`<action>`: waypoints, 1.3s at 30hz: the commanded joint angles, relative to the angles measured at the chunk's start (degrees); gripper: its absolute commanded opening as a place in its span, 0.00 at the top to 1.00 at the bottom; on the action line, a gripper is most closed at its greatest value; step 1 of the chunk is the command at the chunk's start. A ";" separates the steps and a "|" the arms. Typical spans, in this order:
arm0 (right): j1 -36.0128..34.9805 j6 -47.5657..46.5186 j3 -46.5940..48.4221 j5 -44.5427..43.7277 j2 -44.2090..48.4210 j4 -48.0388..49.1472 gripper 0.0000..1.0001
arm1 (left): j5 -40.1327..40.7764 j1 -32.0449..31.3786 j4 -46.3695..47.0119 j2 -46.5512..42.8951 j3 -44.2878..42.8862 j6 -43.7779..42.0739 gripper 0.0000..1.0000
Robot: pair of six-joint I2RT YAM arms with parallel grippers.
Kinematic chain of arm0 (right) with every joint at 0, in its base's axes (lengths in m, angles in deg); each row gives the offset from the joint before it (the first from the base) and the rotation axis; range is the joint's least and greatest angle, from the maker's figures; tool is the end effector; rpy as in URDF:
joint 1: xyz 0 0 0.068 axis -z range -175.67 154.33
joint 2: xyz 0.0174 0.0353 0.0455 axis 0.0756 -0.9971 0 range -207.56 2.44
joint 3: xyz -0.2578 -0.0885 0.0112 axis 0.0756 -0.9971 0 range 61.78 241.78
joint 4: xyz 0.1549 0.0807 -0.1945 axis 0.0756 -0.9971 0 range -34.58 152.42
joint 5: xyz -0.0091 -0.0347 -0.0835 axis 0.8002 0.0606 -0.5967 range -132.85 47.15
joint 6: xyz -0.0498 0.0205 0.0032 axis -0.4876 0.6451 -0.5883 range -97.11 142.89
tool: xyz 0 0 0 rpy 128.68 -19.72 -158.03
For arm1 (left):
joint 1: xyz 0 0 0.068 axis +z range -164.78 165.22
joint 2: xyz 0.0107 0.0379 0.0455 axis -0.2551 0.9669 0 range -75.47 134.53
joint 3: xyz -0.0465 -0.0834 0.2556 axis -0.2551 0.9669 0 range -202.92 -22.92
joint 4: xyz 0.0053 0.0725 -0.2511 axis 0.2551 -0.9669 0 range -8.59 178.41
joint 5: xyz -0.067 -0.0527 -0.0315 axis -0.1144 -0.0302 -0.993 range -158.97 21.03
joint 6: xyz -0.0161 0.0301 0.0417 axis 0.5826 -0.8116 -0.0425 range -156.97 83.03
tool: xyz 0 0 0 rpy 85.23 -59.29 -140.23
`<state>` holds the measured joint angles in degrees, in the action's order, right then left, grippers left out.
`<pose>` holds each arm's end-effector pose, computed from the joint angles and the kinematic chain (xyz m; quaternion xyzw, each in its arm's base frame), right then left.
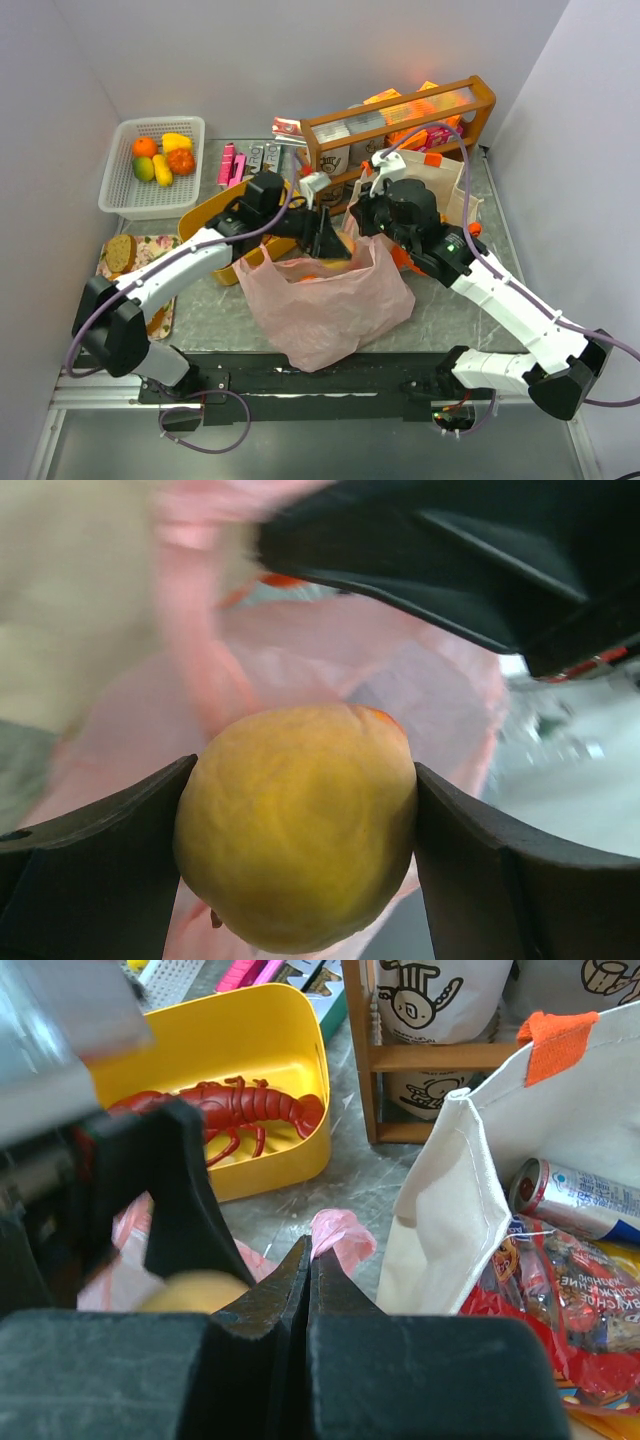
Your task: Place the mixed food into the grocery bags and tie them
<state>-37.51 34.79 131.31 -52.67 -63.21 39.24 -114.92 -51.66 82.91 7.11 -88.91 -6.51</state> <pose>0.1936 0.1652 0.3943 -0.1621 0.7978 0.1983 0.5458 0.2481 -0.2181 0.3258 0.2604 0.7503 -0.5545 0.2485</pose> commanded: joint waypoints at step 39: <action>0.54 -5.75 -11.27 1.65 15.37 6.49 1.00 | 69.70 -14.80 1.42 -33.61 19.41 8.11 0.04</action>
<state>-37.14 29.78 119.38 -51.34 -49.81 44.57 -68.92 -66.57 87.67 -15.07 -71.95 -5.22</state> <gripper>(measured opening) 0.008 0.961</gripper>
